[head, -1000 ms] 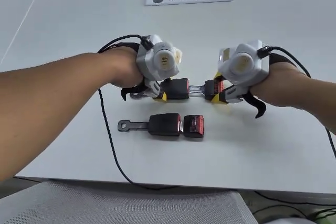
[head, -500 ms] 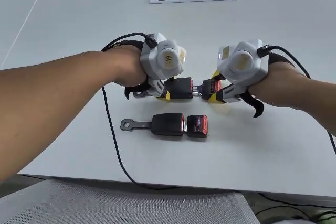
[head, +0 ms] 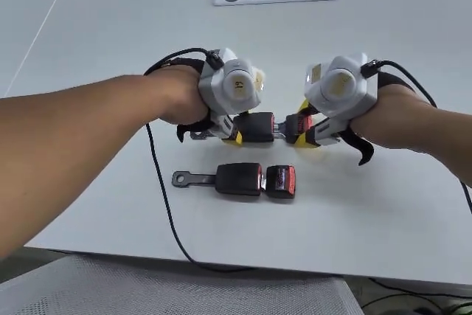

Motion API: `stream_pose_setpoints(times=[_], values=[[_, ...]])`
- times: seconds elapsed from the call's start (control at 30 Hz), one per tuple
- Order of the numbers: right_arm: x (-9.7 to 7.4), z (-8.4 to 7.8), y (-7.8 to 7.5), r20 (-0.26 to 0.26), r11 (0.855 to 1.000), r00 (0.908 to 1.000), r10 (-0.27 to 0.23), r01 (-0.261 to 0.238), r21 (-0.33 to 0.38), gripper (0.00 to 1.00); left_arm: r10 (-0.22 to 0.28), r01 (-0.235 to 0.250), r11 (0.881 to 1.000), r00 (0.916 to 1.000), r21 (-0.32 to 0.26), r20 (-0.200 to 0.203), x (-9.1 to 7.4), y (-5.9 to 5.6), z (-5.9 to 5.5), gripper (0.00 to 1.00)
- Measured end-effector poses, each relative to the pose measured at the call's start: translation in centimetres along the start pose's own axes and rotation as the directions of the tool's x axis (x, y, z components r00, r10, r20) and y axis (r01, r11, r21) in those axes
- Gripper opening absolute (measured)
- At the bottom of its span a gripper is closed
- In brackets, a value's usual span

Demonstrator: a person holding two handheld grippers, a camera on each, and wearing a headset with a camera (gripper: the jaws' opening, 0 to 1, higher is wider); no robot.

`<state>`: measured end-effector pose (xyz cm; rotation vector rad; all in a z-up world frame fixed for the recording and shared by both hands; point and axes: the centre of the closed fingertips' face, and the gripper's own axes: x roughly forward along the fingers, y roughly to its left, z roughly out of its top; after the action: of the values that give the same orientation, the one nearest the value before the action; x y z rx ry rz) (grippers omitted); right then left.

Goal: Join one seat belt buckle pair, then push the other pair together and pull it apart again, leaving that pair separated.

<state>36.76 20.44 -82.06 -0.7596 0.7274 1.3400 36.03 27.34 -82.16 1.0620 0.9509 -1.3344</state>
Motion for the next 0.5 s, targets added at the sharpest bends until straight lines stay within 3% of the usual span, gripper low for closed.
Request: stream_pose_setpoints(times=[0.2,0.5], values=[[0.8,1.2,0.2,0.009,1.0,1.0,0.004,-0.005,0.008,0.3,-0.01,0.01,1.0,0.9999,-0.004,-0.004,0.0,0.0,-0.1,0.31],[0.6,1.1,0.3,0.008,1.0,0.9999,-0.006,0.006,0.011,0.31,-0.006,0.006,1.0,0.9999,-0.024,0.01,0.1,0.2,-0.3,0.31]])
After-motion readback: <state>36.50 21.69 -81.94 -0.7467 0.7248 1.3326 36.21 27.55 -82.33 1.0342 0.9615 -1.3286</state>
